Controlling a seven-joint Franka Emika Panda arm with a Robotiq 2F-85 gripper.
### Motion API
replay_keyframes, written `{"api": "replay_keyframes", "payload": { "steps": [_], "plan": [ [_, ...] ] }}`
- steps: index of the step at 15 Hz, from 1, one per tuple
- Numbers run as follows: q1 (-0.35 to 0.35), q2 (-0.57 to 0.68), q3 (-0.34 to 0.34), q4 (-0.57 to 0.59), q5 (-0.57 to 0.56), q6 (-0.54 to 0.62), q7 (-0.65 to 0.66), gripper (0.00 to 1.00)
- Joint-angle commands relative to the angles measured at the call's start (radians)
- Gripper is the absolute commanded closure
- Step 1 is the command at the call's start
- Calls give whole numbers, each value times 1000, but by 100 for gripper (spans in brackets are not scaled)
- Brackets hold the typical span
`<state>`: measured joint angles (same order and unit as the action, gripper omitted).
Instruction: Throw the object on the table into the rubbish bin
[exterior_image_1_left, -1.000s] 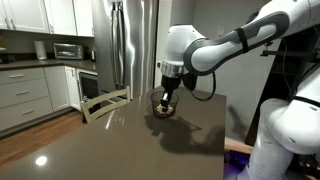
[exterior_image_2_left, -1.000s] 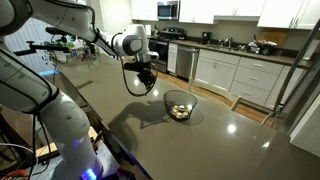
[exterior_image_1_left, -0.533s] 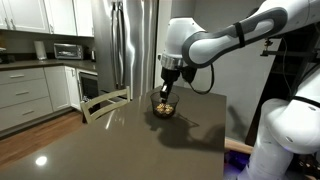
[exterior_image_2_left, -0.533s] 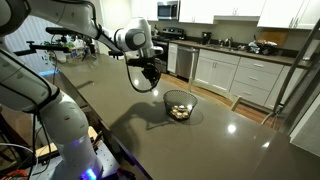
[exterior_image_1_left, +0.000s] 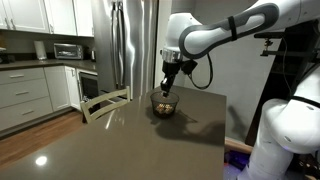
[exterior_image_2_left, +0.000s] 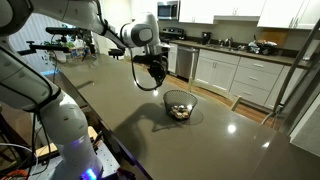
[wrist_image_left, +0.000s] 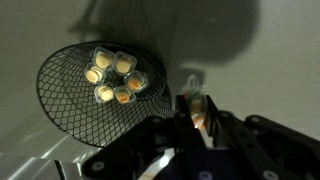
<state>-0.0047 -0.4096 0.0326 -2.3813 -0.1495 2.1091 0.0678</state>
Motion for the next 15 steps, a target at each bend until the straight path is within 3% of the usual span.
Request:
{"api": "replay_keyframes", "payload": {
  "steps": [1, 12, 13, 15],
  "plan": [
    [-21, 39, -12, 46, -12, -29, -6, 94],
    [-66, 78, -56, 89, -15, -29, -1, 91],
    [-69, 79, -58, 92, -15, -31, 2, 57],
    [-72, 82, -62, 96, -14, -30, 1, 51]
  ]
}}
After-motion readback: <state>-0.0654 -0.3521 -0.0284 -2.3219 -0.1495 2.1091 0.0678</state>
